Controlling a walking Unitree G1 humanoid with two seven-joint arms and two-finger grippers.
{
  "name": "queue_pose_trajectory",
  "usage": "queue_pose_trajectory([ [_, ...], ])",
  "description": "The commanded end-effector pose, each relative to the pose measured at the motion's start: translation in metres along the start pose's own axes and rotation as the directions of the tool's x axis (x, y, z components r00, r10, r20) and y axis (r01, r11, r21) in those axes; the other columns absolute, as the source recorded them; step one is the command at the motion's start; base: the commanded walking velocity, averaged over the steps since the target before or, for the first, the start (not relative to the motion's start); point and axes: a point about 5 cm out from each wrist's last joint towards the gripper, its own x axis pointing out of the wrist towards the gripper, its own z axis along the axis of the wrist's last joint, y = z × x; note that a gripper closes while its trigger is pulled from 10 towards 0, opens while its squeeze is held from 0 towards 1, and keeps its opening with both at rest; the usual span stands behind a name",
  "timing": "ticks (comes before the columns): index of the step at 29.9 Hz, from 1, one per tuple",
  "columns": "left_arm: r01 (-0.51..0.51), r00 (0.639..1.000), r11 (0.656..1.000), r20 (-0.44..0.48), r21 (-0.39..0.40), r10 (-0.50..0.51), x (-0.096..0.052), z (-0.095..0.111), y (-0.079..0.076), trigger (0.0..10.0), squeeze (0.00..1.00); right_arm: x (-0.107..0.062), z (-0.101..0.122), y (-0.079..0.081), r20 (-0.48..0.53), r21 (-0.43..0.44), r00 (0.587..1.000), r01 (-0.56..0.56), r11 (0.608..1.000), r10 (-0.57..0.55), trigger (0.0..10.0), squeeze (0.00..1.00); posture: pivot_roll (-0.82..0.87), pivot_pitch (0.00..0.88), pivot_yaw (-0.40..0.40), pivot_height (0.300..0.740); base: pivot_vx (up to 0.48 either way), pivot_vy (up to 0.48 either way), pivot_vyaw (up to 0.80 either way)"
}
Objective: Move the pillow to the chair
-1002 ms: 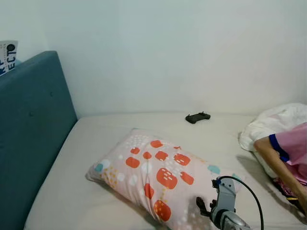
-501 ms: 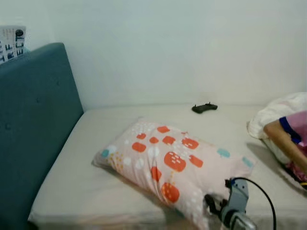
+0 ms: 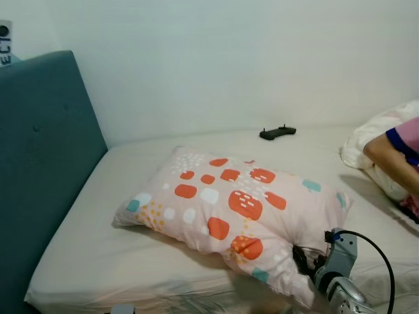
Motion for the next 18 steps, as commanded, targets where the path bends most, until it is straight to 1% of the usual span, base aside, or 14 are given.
queue_pose_trajectory([
  [1, 0.008, 0.998, 1.0, -0.065, 0.01, -0.008, -0.004, -0.016, 0.002, 10.0, 0.0, -0.002, -0.014, 0.006, -0.043, 0.071, 0.998, -0.047, 0.996, 0.05, 10.0, 0.0, -0.15, 0.048, 0.039, 0.531, 0.0, 0.0, 0.0],
  [5, 0.009, 0.998, 1.0, -0.064, 0.015, -0.008, -0.004, -0.015, 0.003, 10.0, 0.0, -0.001, -0.017, 0.012, -0.051, 0.08, 0.995, -0.083, 0.993, 0.087, 10.0, 0.0, -0.15, 0.049, 0.039, 0.522, 0.0, 0.0, 0.0],
  [6, 0.008, 0.998, 1.0, -0.062, 0.017, -0.007, -0.004, -0.014, 0.004, 10.0, 0.0, -0.001, -0.02, 0.014, -0.065, 0.093, 0.994, -0.086, 0.992, 0.093, 10.0, 0.0, -0.14, 0.048, 0.037, 0.522, 0.0, 0.0, 0.0],
  [9, 0.006, 0.998, 1.0, -0.058, 0.02, -0.005, -0.004, -0.013, 0.005, 10.0, 0.0, -0.001, -0.03, 0.022, -0.125, 0.082, 0.986, -0.102, 0.991, 0.112, 10.0, 0.0, -0.14, 0.049, 0.035, 0.522, 0.0, 0.0, 0.0],
  [11, 0.006, 0.998, 1.0, -0.058, 0.02, -0.005, -0.004, -0.013, 0.005, 10.0, 0.0, -0.001, -0.03, 0.022, -0.125, 0.082, 0.986, -0.102, 0.991, 0.112, 10.0, 0.0, -0.14, 0.049, 0.035, 0.522, 0.0, 0.0, 0.0],
  [12, 0.006, 0.998, 1.0, -0.057, 0.021, -0.004, -0.004, -0.013, 0.006, 10.0, 0.0, 0.0, -0.033, 0.027, -0.141, 0.079, 0.98, -0.127, 0.989, 0.137, 10.0, 0.0, -0.14, 0.049, 0.035, 0.522, 0.0, 0.0, 0.0],
  [13, 0.006, 0.998, 1.0, -0.057, 0.021, -0.004, -0.004, -0.013, 0.006, 10.0, 0.0, 0.0, -0.033, 0.027, -0.141, 0.079, 0.98, -0.127, 0.989, 0.137, 10.0, 0.0, -0.14, 0.049, 0.035, 0.522, 0.0, 0.0, 0.0],
  [14, 0.006, 0.998, 1.0, -0.057, 0.022, -0.005, -0.004, -0.013, 0.006, 10.0, 0.0, 0.0, -0.035, 0.033, -0.151, 0.088, 0.974, -0.157, 0.984, 0.169, 10.0, 0.0, -0.14, 0.048, 0.036, 0.522, 0.0, 0.0, 0.0],
  [15, 0.006, 0.998, 1.0, -0.057, 0.022, -0.005, -0.004, -0.013, 0.006, 10.0, 0.0, 0.0, -0.035, 0.033, -0.151, 0.088, 0.974, -0.157, 0.984, 0.169, 10.0, 0.0, -0.14, 0.048, 0.036, 0.522, 0.0, 0.0, 0.0],
  [16, 0.007, 0.998, 1.0, -0.058, 0.023, -0.005, -0.004, -0.013, 0.006, 10.0, 0.0, 0.001, -0.038, 0.045, -0.16, 0.115, 0.957, -0.226, 0.967, 0.242, 10.0, 0.0, -0.13, 0.047, 0.035, 0.522, 0.0, 0.0, 0.0],
  [17, 0.008, 0.998, 1.0, -0.058, 0.024, -0.006, -0.004, -0.014, 0.005, 10.0, 0.0, 0.003, -0.04, 0.059, -0.147, 0.192, 0.935, -0.294, 0.936, 0.324, 10.0, 0.0, -0.13, 0.045, 0.035, 0.522, 0.0, 0.0, 0.0],
  [18, 0.008, 0.998, 1.0, -0.058, 0.024, -0.006, -0.004, -0.014, 0.005, 10.0, 0.0, 0.003, -0.04, 0.059, -0.147, 0.192, 0.935, -0.294, 0.936, 0.324, 10.0, 0.0, -0.13, 0.045, 0.035, 0.522, 0.0, 0.0, 0.0],
])
